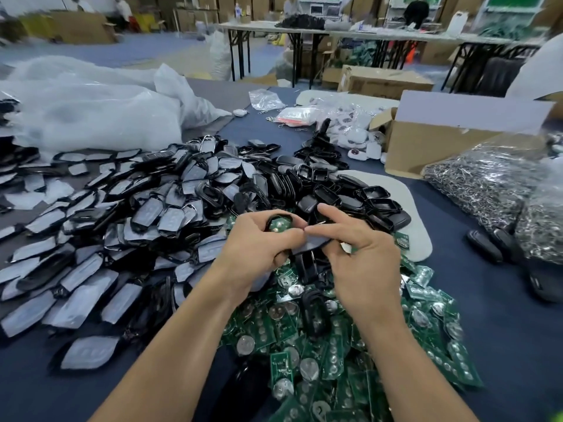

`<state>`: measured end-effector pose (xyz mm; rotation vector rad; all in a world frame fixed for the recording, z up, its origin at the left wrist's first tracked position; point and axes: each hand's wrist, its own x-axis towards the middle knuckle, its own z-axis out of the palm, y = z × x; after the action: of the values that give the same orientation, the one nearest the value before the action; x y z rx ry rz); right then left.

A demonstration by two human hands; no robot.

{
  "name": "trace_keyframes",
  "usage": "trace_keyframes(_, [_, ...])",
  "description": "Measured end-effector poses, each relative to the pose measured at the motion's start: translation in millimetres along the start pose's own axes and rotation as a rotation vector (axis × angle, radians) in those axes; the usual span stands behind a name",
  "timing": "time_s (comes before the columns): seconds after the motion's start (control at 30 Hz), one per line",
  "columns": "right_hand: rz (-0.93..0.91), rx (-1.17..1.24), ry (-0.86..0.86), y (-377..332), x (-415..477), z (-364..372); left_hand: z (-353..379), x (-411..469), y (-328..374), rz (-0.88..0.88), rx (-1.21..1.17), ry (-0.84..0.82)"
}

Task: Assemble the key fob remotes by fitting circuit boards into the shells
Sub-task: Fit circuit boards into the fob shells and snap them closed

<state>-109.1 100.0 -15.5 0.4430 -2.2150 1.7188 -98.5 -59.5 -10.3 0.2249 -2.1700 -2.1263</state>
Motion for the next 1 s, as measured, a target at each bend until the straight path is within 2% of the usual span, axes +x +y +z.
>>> trace_keyframes(0.17, [0.365, 0.49, -0.1, 7.3, 8.4, -5.3, -7.5, 4.5, -3.9, 0.129, 0.107, 0.141])
trace_keyframes(0.33, [0.398, 0.361, -0.118, 13.8, 8.5, -8.0, -0.9, 5.8, -7.5, 0.249, 0.302, 0.202])
trace_keyframes(0.5, [0.433, 0.386, 0.03, 18.5, 11.5, -7.7, -2.1, 3.8, -7.7, 0.154, 0.169, 0.142])
trace_keyframes(0.57, [0.449, 0.428, 0.069, 18.8, 12.7, -9.3, -1.9, 2.9, -7.1, 0.146, 0.192, 0.128])
trace_keyframes(0.8, [0.471, 0.516, 0.024, 14.5, 10.3, -7.8, 4.7, 1.1, -6.8, 0.176, 0.232, 0.166])
trace_keyframes(0.9, [0.452, 0.459, -0.04, 12.3, 8.5, -8.4, 4.6, 1.1, -5.2, 0.162, 0.165, 0.182])
trace_keyframes(1.0, [0.477, 0.475, -0.053, 9.5, 8.2, -8.7, 0.3, 1.2, -4.0, 0.112, 0.043, 0.123])
